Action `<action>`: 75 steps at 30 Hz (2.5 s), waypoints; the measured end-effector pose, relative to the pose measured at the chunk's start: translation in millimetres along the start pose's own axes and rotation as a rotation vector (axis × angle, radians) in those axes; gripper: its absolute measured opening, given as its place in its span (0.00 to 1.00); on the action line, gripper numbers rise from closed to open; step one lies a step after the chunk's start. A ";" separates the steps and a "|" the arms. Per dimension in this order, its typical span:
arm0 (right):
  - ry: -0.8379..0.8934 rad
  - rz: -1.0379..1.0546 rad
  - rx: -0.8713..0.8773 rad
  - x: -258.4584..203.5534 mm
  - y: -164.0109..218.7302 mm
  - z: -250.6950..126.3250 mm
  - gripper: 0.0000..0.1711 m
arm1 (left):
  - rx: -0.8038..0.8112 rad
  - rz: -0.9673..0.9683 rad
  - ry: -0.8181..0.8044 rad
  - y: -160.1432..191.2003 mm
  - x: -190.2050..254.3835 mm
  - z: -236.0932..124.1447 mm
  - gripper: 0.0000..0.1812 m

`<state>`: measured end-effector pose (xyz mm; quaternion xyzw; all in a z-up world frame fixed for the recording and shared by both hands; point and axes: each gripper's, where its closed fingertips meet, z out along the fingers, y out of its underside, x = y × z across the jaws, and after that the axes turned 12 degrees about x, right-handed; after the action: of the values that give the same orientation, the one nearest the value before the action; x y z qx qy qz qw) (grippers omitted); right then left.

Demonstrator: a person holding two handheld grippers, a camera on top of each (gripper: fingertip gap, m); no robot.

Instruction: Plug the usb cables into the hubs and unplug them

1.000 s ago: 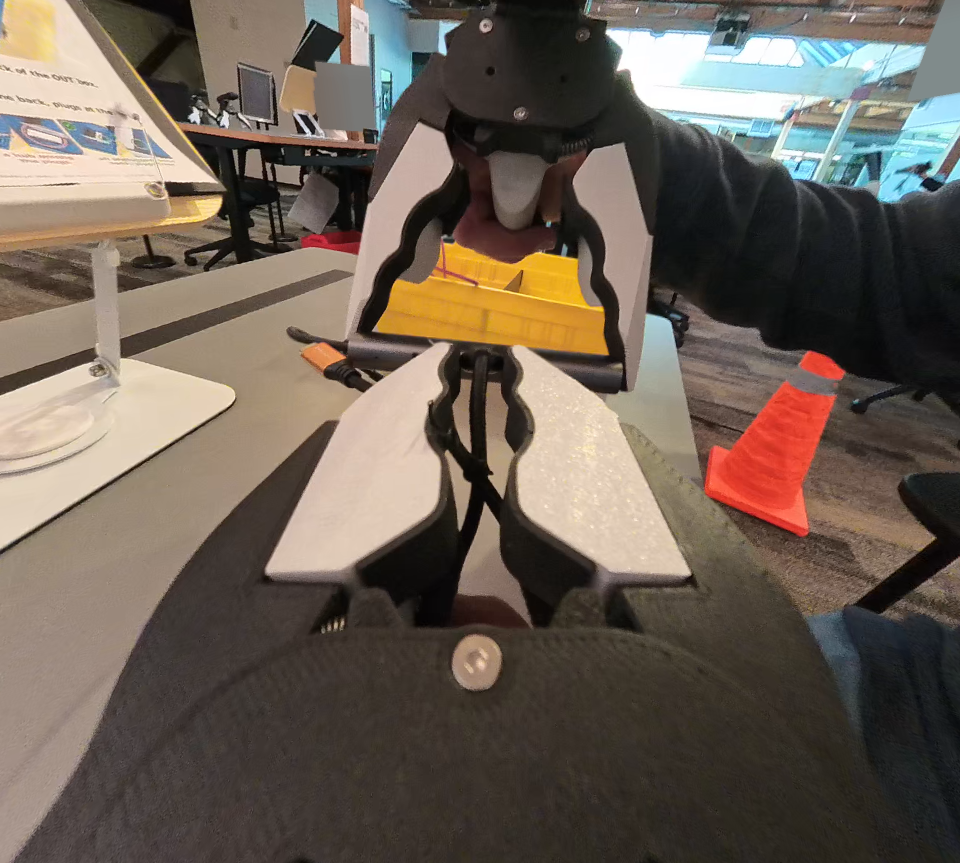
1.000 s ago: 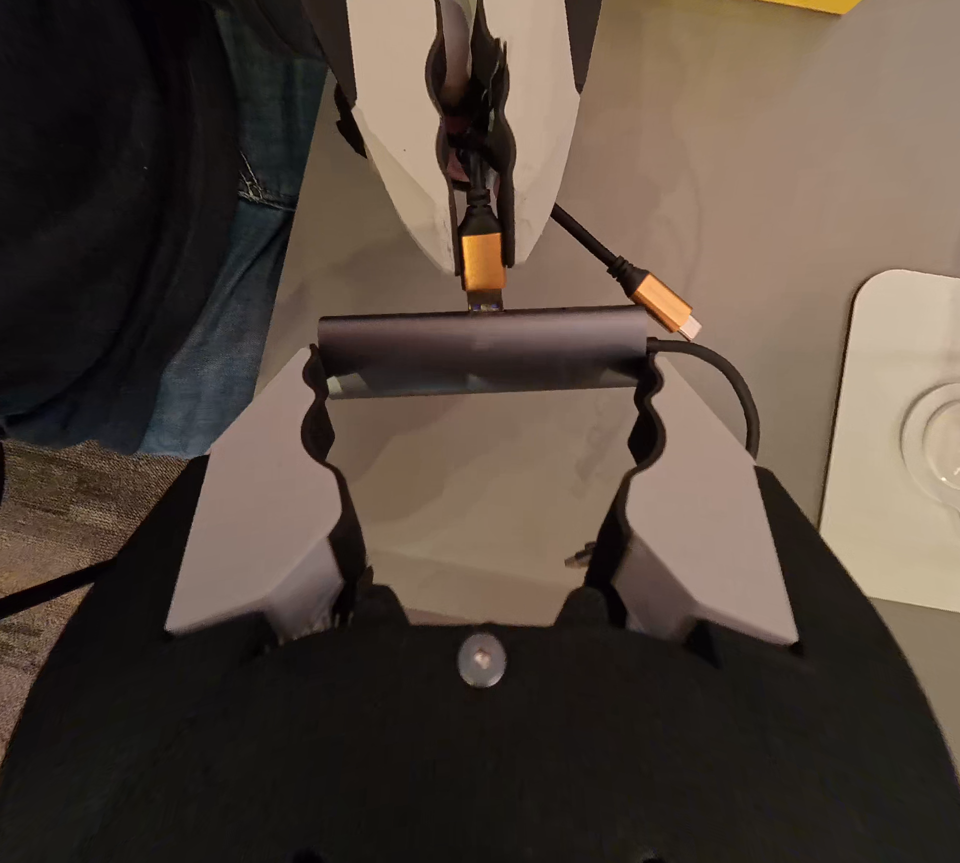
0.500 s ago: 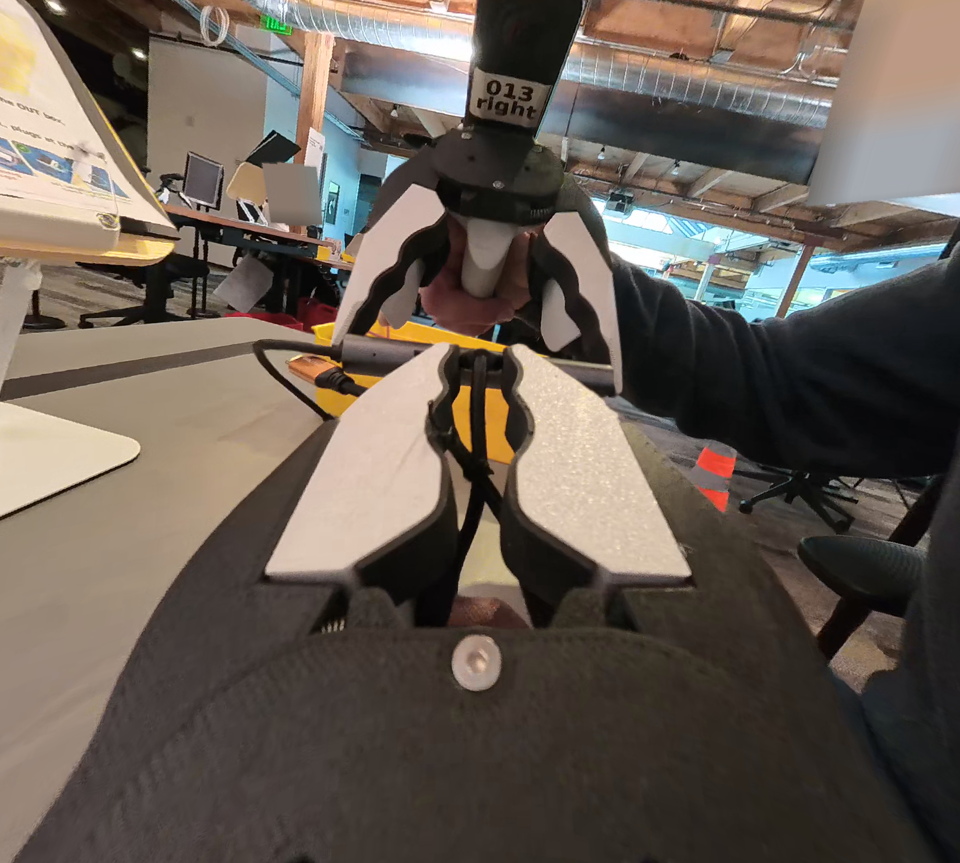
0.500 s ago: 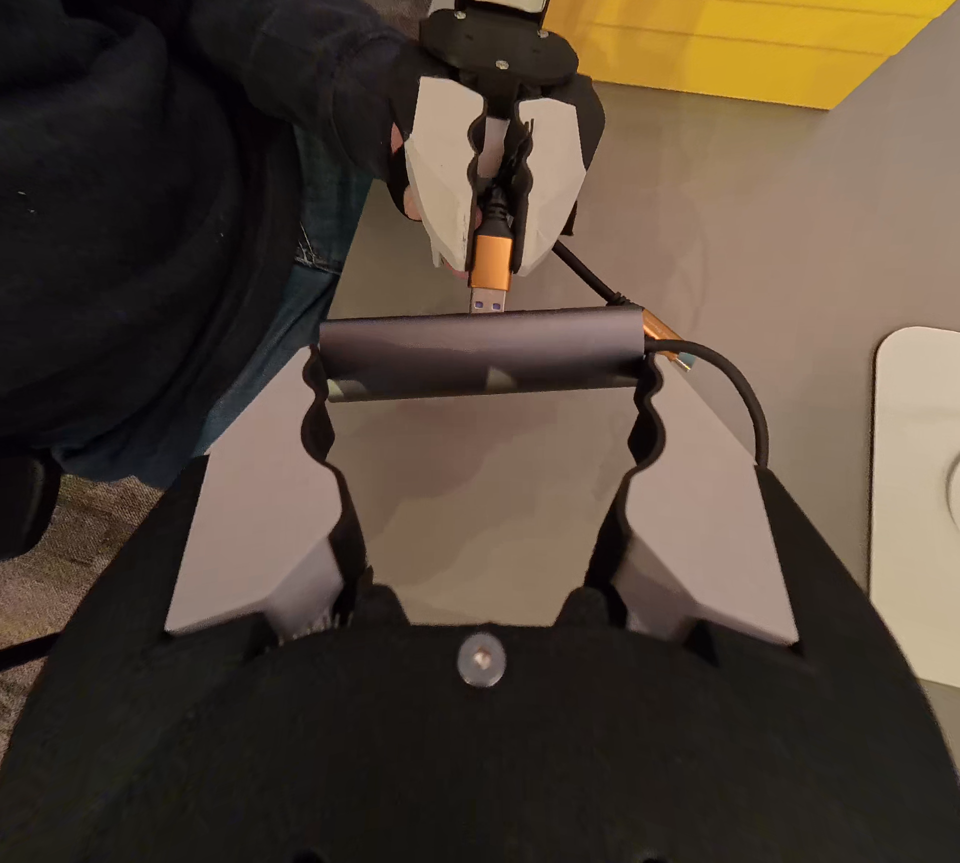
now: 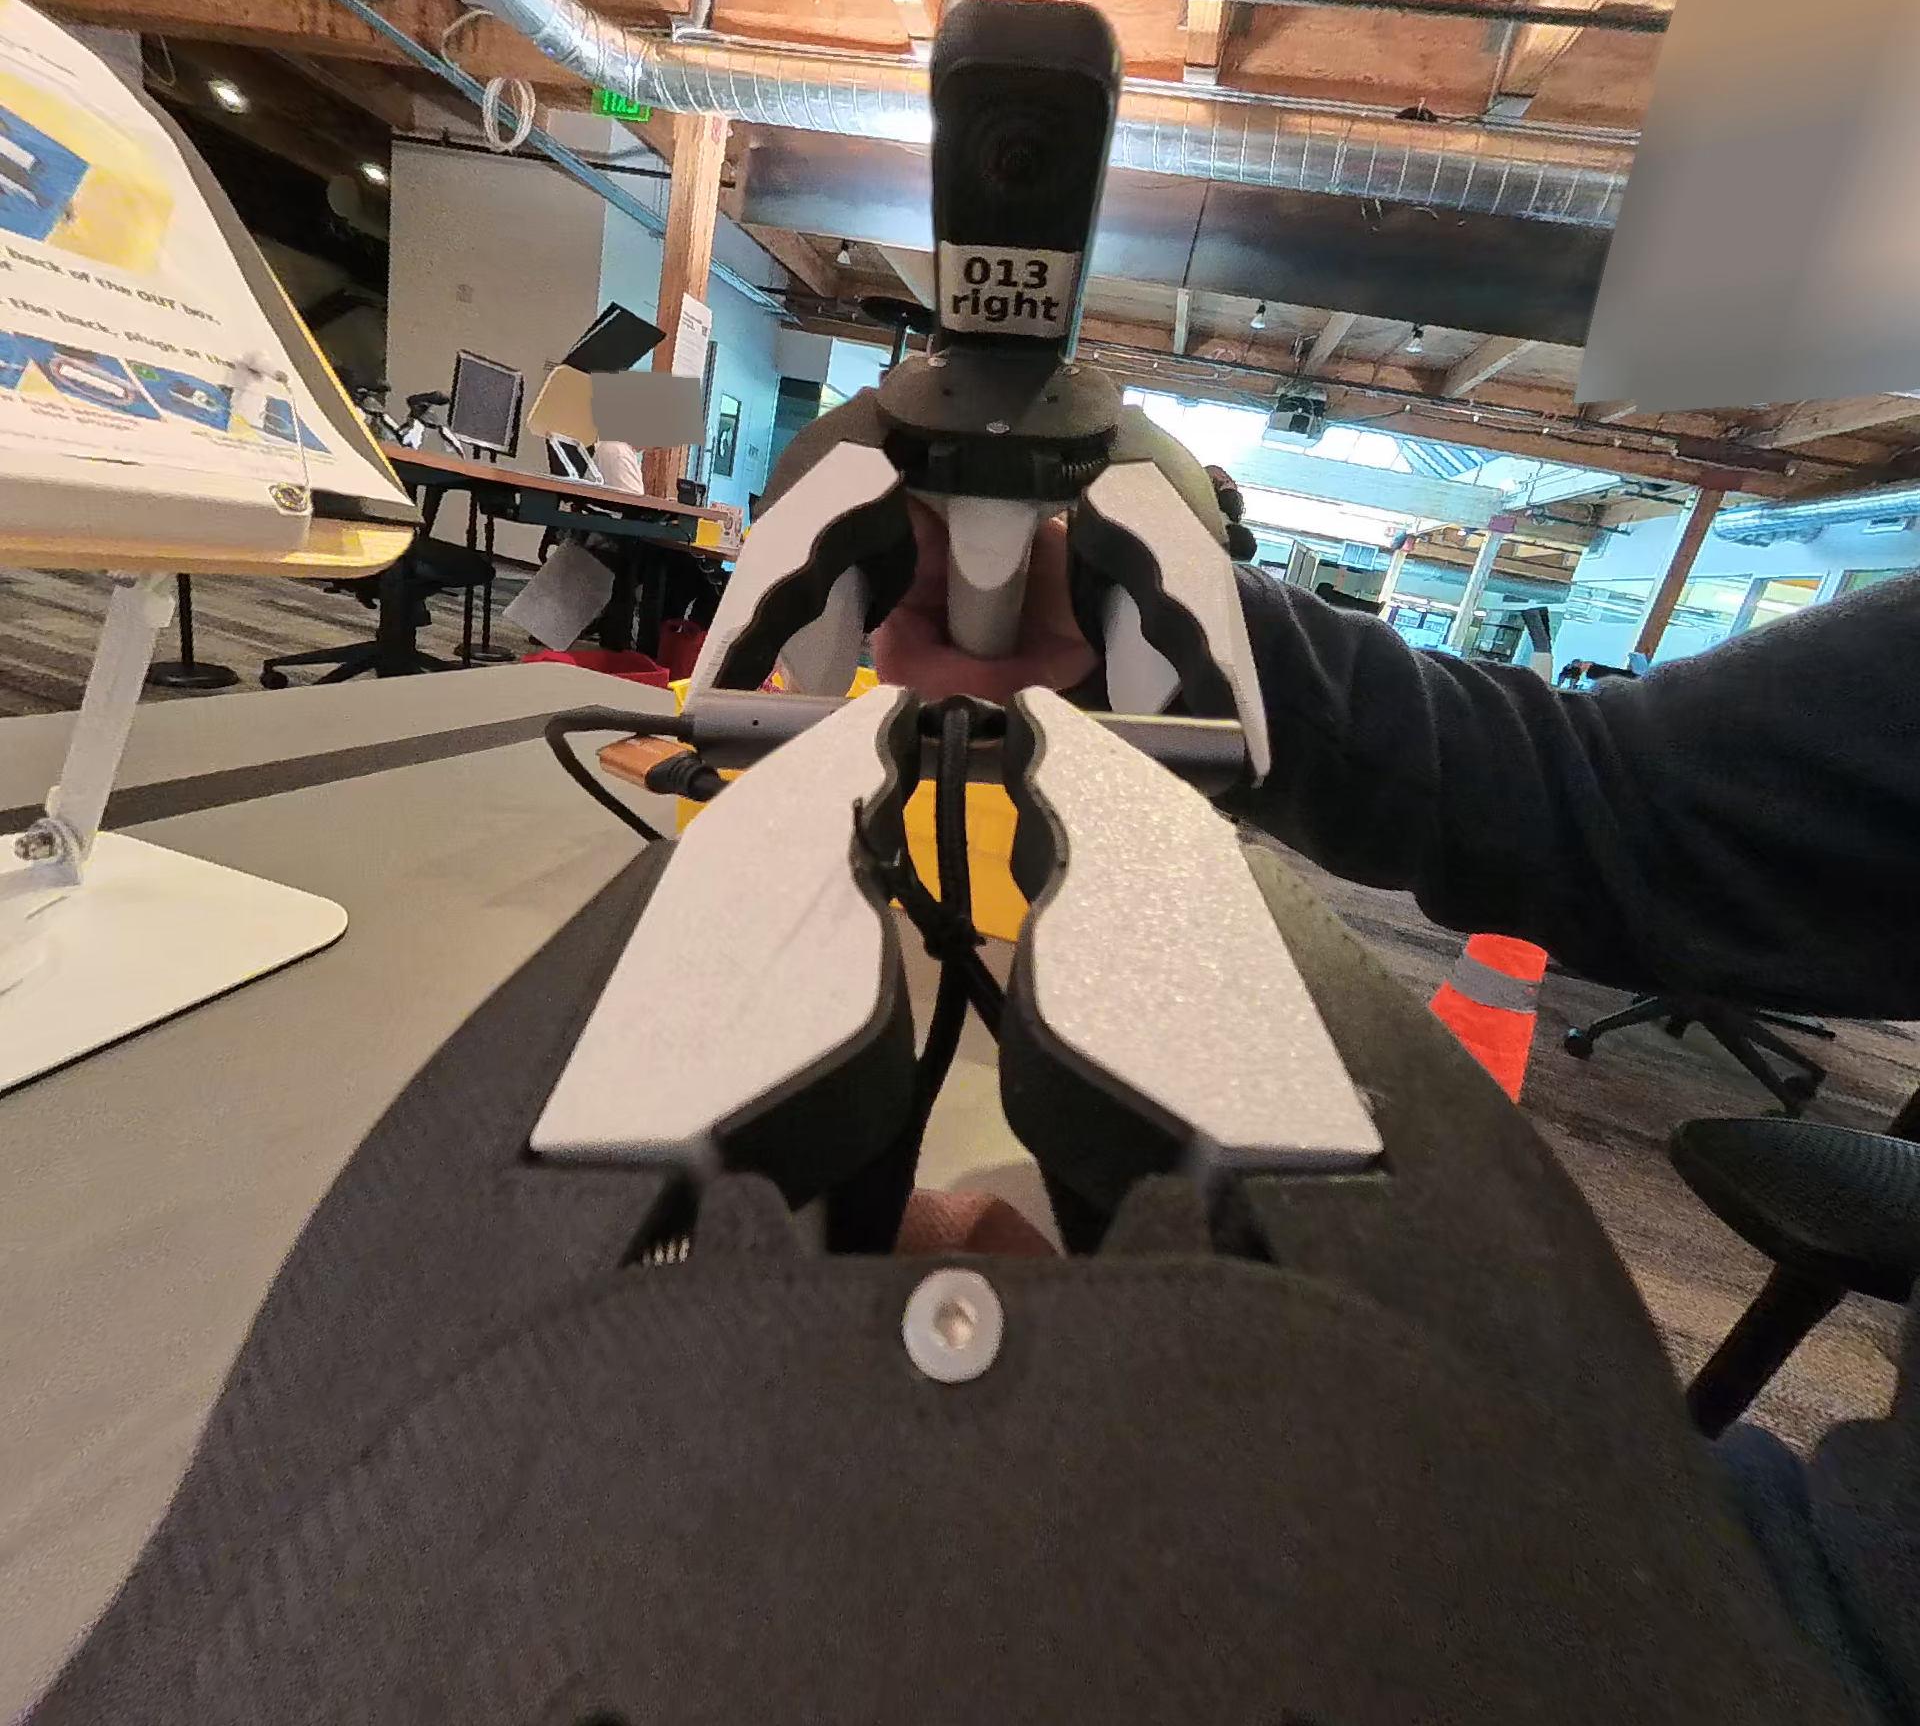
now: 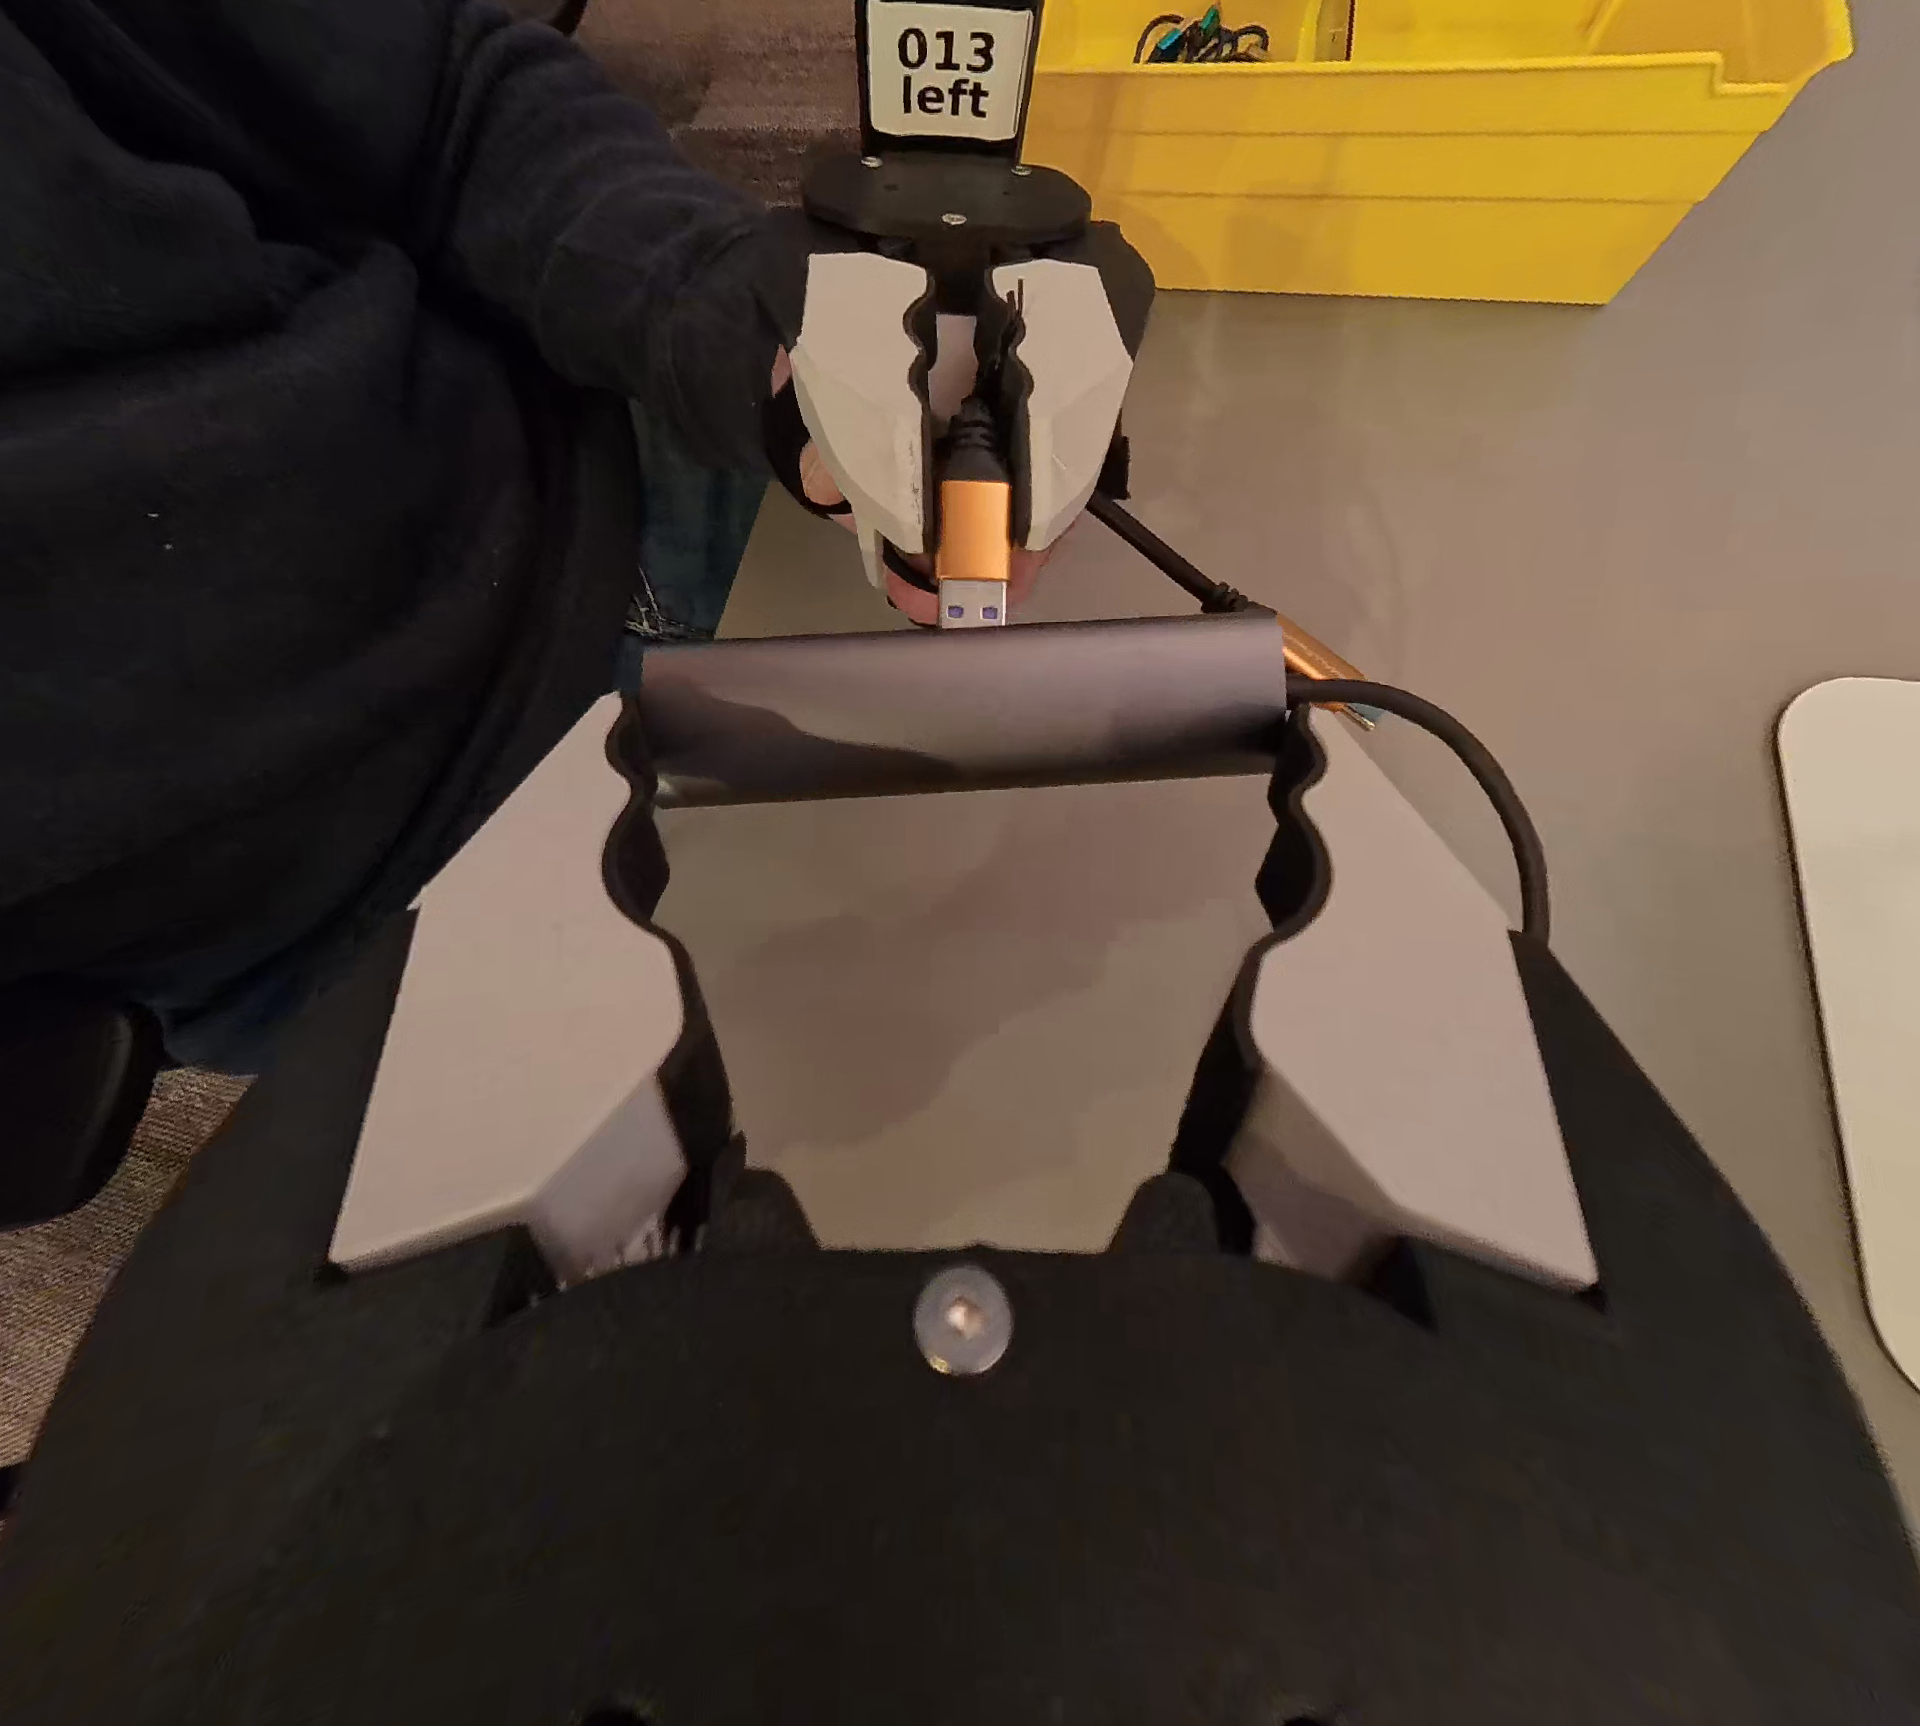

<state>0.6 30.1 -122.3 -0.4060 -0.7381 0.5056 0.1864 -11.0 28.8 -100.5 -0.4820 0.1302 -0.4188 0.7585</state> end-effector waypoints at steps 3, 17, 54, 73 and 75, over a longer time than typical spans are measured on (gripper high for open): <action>0.017 -0.008 -0.012 0.9 1.1 -0.5 0.68 | -0.018 0.040 -0.025 0.9 0.2 0.4 0.09; 0.054 -0.019 -0.037 1.4 5.4 -3.0 0.68 | -0.065 0.072 -0.051 5.5 0.9 4.0 0.09; 0.240 -0.058 -0.176 19.0 26.2 -15.9 0.68 | -0.077 0.162 -0.121 -23.4 -18.3 -16.4 0.15; 0.456 0.046 -0.114 30.1 43.1 -93.2 0.68 | -0.339 0.171 -0.351 31.3 -76.7 -55.1 0.12; 0.511 0.059 -0.108 33.6 42.7 -110.6 0.68 | -0.365 0.164 -0.357 39.8 -79.9 -57.9 0.12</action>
<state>73.7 129.2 -118.8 -0.5513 -0.6806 0.3520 0.3299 -74.7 60.9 -179.4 -0.6648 0.1060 -0.2339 0.7015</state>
